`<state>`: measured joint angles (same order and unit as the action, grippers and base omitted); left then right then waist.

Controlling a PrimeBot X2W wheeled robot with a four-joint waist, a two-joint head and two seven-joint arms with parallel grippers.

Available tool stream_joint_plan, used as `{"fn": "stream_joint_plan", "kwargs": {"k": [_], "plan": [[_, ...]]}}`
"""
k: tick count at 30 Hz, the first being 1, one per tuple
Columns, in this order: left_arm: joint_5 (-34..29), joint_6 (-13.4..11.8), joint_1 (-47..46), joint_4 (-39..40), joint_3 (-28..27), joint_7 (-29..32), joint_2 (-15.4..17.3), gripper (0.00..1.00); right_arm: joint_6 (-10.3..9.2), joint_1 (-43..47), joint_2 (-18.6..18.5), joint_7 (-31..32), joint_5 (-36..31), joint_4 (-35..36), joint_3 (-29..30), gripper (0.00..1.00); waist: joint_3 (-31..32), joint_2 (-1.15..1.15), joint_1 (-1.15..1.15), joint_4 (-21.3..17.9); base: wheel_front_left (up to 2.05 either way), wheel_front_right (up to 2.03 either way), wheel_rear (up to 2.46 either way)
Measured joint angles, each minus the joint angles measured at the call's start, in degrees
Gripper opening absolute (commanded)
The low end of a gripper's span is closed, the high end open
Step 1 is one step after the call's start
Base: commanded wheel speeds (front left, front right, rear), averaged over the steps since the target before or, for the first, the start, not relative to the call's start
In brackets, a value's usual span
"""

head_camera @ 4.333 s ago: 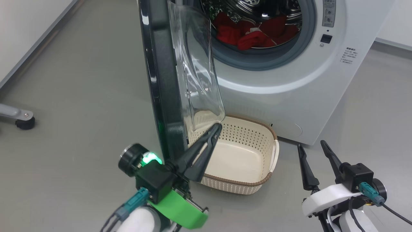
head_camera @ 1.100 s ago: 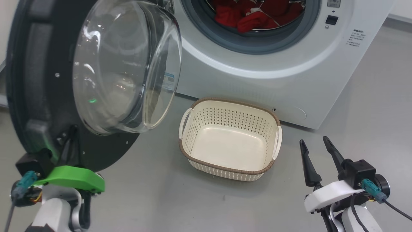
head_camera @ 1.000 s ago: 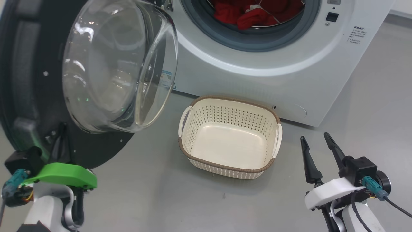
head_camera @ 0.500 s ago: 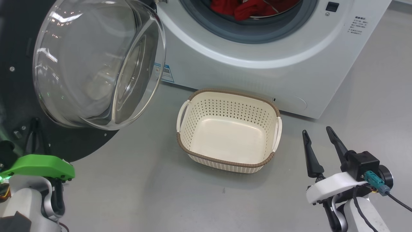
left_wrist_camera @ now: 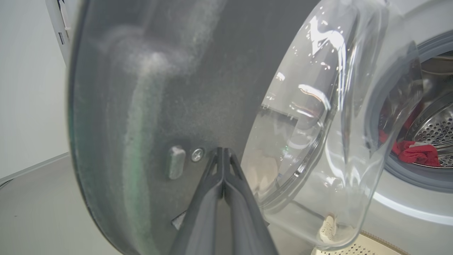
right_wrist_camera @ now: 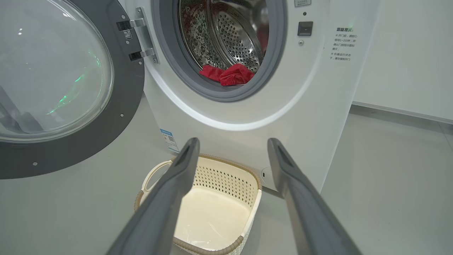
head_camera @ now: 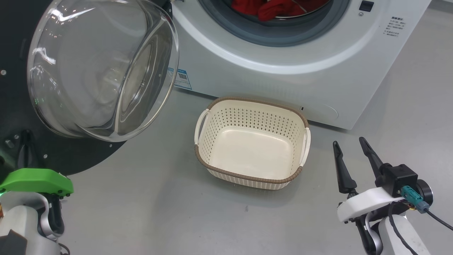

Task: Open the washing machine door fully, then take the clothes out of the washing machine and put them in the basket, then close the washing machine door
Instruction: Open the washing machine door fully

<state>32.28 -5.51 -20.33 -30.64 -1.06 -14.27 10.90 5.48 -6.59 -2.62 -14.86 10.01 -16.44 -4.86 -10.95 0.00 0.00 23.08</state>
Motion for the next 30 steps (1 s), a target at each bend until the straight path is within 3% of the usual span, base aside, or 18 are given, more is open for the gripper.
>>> {"fn": "stream_joint_plan", "kwargs": {"k": [13, 23, 27, 28, 29, 30], "plan": [[-3.3, 0.1, 0.2, -0.2, 0.0, 0.0, 0.1, 0.00, 0.46, 0.0, 0.0, 0.0, 0.6, -0.9, -0.5, 1.00, 2.0, 0.00, 0.00, -0.3, 0.00, 0.00, 0.00], [-5.9, 0.3, 5.2, 4.0, 0.1, -0.1, 0.6, 0.00, 0.51, 0.1, 0.0, 0.0, 1.4, -1.2, -2.0, 1.00, 3.5, 0.00, 0.00, -2.0, 0.00, 0.00, 0.00], [-6.7, 0.3, 7.8, 6.3, 0.2, -0.1, 0.3, 0.48, 0.51, 0.3, 0.0, 0.0, 1.9, -1.6, -2.3, 1.00, 4.1, 0.00, 0.00, -3.1, 0.00, 0.00, 0.00], [-6.8, 0.3, 8.3, 6.8, 0.3, -0.1, 0.2, 0.80, 0.51, 0.4, 0.0, 0.0, 2.1, -1.8, -2.5, 1.00, 4.3, 0.00, 0.00, -3.4, 0.00, 0.00, 0.00], [-6.9, 0.3, 8.9, 7.4, 0.6, -0.1, 0.1, 1.00, 0.51, 0.5, 0.0, 0.0, 2.1, -1.9, -2.6, 1.00, 4.5, 0.00, 0.00, -3.7, 0.00, 0.00, 0.00], [-7.2, 0.3, 9.5, 8.0, 0.8, -0.2, -0.2, 1.00, 0.51, 0.7, 0.0, 0.0, 2.1, -2.0, -2.7, 1.00, 4.7, 0.00, 0.00, -4.0, 0.00, 0.00, 0.00]]}}
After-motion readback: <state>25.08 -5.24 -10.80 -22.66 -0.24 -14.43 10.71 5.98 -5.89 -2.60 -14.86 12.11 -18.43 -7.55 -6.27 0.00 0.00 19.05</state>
